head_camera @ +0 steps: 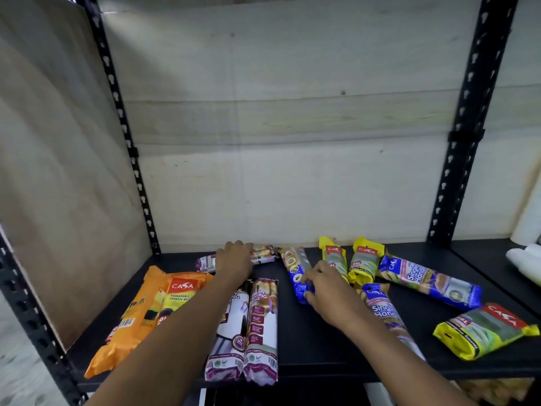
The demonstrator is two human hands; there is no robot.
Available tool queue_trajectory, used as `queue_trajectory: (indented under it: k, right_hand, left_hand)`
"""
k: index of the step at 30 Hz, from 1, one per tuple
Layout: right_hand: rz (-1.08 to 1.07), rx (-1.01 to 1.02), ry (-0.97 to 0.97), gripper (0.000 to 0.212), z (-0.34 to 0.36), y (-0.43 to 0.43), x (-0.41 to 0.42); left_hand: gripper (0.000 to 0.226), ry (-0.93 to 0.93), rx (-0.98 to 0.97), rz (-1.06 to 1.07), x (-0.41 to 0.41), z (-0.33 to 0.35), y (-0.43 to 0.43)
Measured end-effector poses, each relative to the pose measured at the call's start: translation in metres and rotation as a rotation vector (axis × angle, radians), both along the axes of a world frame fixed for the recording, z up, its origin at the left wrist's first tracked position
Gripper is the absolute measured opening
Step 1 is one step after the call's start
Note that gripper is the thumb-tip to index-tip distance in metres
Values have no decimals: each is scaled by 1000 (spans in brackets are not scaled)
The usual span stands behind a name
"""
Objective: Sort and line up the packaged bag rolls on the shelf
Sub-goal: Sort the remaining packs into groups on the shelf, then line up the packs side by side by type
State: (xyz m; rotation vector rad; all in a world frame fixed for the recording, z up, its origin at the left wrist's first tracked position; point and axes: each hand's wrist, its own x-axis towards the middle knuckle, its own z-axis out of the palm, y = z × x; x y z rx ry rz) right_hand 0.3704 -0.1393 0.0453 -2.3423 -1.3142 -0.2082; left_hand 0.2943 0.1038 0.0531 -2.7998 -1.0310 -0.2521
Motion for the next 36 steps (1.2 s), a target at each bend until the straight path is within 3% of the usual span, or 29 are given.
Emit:
queue_trajectory:
  k: [7,15,20,28,36]
  right_hand:
    - [-9,1,30,30,-2,-1,3]
    - [-37,-1,91,23,10,-8,16]
    - [-17,31,154,18,20,-15,15]
    - [-44,131,197,18,39,-38,4]
    - [-15,119,147,16,37,-64,-14]
  left_hand:
    - [57,46,53,-67,0,8,5]
    - [82,-138,97,-243,-20,34,-17]
    - [76,-164,136,-485,-47,46,-41]
    - [53,-210,28,-896,-92,46,-90]
    - [53,-102,-81,-1067,-107,23,-140]
